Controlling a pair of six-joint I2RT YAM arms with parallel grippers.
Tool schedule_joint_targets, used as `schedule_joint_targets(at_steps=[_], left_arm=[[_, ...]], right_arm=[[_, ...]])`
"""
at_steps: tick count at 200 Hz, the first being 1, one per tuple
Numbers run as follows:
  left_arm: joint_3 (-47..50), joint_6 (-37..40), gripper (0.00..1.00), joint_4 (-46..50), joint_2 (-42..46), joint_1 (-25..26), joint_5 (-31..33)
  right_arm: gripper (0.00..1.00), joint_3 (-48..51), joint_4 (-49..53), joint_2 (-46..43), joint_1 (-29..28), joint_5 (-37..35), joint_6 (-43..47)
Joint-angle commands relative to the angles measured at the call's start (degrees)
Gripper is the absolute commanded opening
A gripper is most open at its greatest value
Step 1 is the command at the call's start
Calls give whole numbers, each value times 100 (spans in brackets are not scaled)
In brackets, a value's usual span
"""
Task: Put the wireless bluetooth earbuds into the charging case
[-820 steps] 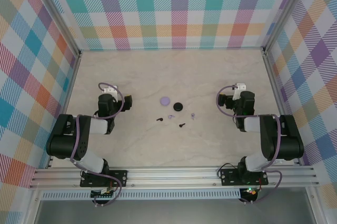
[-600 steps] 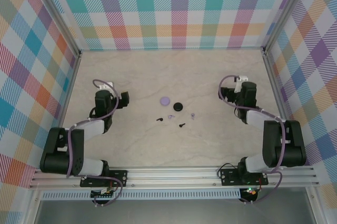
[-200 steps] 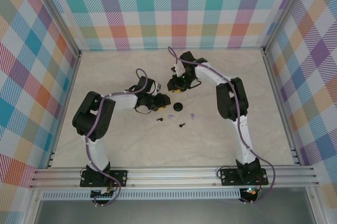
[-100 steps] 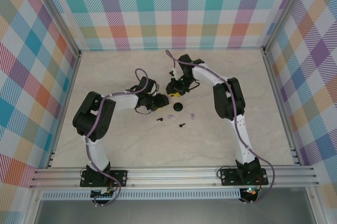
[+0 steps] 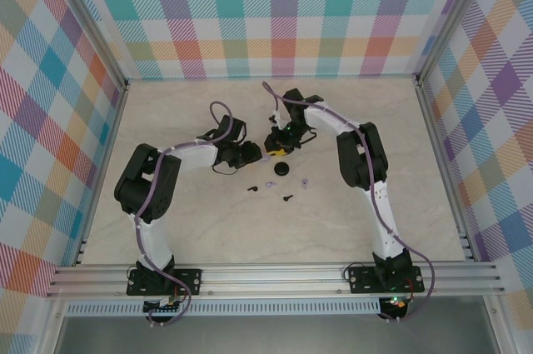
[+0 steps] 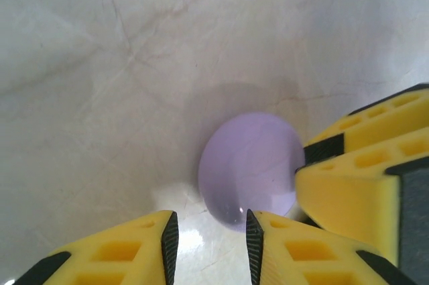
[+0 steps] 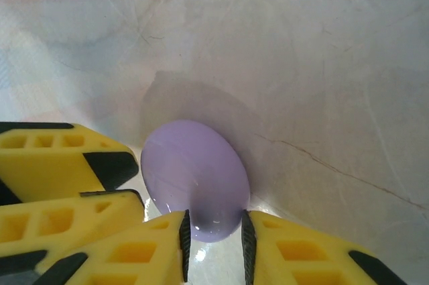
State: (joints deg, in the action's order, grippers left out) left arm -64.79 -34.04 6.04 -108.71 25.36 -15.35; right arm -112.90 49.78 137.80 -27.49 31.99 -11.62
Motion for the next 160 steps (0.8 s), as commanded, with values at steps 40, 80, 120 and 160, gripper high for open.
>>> schedule_joint_targets(at_steps=[40, 80, 120, 160], left_arm=[[-221, 206, 35, 344, 96, -132, 76], [166, -119, 47, -80, 391, -299, -293], [541, -671, 57, -904, 332, -330, -782], [686, -1012, 59, -1429, 94, -322, -1075]], right_arm=[[32, 221, -158, -456, -45, -25, -198], [37, 244, -382, -532, 35, 85, -280], [34, -262, -62, -109, 72, 248, -161], [33, -484, 53, 141, 69, 166, -198]])
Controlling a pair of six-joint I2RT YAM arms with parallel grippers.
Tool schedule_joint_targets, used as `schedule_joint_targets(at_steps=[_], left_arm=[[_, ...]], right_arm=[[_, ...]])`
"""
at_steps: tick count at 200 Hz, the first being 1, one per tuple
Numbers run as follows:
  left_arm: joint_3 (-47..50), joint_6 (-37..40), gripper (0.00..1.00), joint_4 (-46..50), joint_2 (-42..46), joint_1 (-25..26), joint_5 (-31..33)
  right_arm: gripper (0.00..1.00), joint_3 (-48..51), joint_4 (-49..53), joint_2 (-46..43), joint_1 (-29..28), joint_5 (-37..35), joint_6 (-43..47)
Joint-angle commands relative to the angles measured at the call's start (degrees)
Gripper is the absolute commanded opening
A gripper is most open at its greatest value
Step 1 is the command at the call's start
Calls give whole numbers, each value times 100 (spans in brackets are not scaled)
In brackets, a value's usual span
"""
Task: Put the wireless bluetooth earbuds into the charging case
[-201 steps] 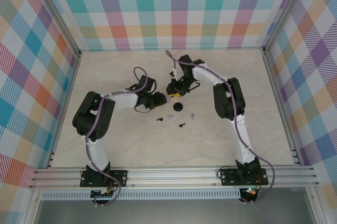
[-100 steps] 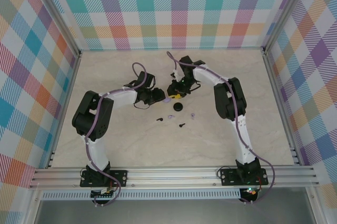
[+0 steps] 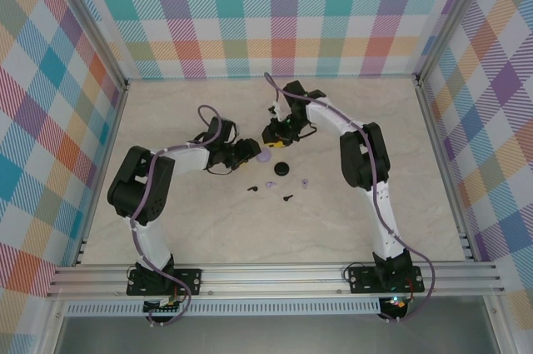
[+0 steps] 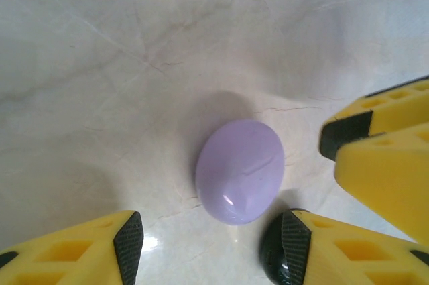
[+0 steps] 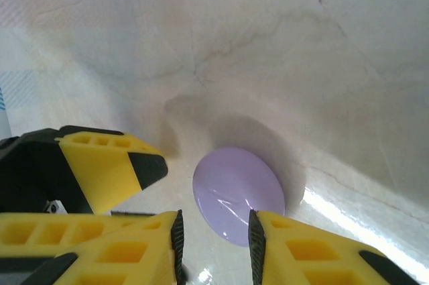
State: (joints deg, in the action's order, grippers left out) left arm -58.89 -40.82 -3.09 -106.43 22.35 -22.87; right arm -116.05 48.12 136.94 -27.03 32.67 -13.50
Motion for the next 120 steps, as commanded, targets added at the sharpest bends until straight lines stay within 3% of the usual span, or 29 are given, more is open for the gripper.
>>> schedule_joint_targets(at_steps=[1, 120], left_arm=[[97, -341, 59, -516, -137, -20, -327], [81, -514, 50, -653, -458, 146, -385]], right_arm=[[34, -171, 217, 227, 22, 94, -7], [22, -11, 134, 359, 40, 80, -143]])
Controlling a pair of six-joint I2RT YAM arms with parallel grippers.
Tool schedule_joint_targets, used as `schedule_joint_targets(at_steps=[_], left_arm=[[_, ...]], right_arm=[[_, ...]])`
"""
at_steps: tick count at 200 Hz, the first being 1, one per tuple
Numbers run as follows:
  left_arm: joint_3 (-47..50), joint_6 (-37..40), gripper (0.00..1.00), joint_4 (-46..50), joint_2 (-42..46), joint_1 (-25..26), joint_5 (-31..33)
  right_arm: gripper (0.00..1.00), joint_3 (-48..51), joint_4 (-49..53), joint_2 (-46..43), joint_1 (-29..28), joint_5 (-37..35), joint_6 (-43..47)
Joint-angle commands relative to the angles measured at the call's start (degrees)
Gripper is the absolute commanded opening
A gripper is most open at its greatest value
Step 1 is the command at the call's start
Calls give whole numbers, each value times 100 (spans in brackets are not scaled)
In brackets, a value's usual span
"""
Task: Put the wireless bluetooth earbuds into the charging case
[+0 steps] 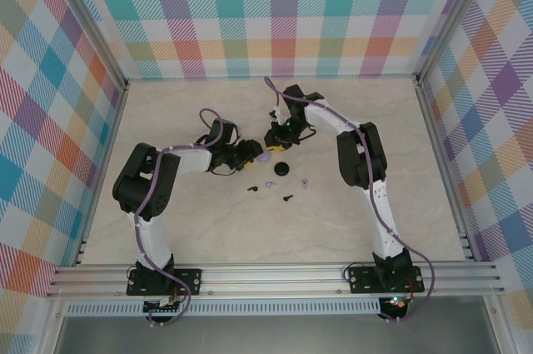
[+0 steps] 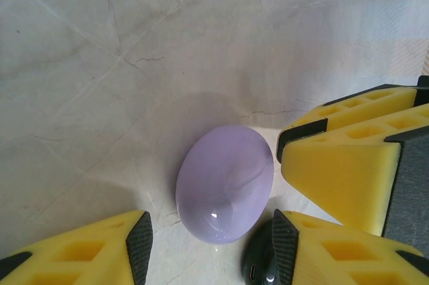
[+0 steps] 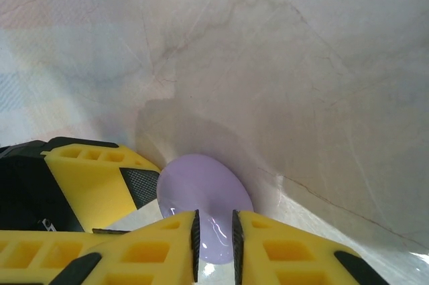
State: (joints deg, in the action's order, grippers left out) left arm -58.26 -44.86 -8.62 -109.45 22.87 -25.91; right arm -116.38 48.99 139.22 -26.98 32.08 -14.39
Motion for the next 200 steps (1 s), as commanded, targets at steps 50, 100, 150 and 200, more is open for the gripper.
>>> schedule_joint_targets(at_steps=[50, 100, 150, 200], left_arm=[[-3, -135, 48, -96, -250, 112, -10], [-2, -223, 45, -244, -408, 147, -59], [-2, -314, 41, -418, -540, 154, -125], [7, -378, 38, -517, -535, 151, -125]], right_arm=[[20, 224, -73, 97, 35, 190, -125], [20, 453, -233, 89, 35, 306, -192], [20, 526, -289, 80, 35, 357, -195], [20, 545, -303, 88, 35, 417, -185]])
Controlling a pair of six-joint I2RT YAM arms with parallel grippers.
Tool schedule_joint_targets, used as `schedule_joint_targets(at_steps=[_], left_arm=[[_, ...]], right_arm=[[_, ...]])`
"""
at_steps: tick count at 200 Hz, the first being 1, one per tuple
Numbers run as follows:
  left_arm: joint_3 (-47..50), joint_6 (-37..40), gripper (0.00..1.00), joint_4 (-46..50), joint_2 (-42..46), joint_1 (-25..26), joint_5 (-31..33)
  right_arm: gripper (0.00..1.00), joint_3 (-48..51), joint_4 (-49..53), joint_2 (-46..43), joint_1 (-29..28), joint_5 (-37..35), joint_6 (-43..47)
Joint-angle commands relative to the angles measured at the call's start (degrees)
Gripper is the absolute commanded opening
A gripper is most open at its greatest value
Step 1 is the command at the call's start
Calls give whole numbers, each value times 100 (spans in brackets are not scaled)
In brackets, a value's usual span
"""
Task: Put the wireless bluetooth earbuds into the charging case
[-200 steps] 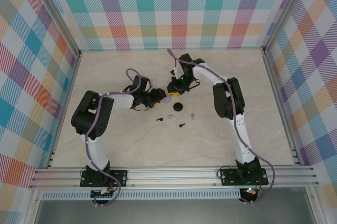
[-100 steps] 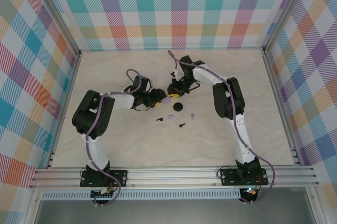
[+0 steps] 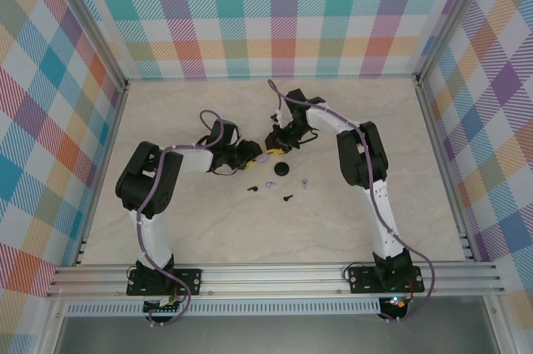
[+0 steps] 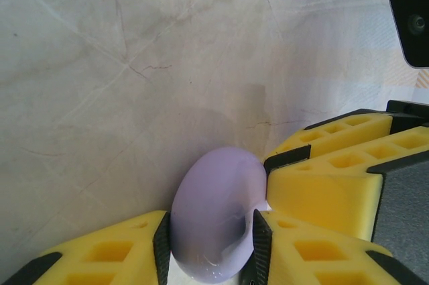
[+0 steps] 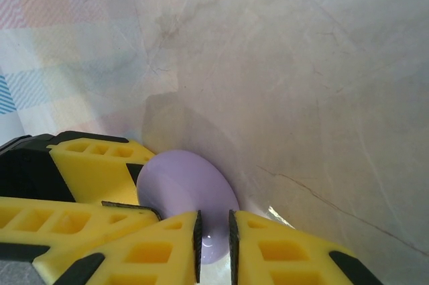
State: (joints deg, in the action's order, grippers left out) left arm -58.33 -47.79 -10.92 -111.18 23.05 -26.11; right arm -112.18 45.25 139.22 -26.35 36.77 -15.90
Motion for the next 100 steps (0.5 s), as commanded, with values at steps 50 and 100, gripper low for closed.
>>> schedule_joint_targets(at_steps=[50, 100], left_arm=[[88, -255, 39, -706, -361, 133, -220], [116, -248, 29, -669, -312, 134, -134]], right_arm=[[21, 121, 70, 101, -28, 66, -31], [22, 128, 67, 38, -28, 43, -27]])
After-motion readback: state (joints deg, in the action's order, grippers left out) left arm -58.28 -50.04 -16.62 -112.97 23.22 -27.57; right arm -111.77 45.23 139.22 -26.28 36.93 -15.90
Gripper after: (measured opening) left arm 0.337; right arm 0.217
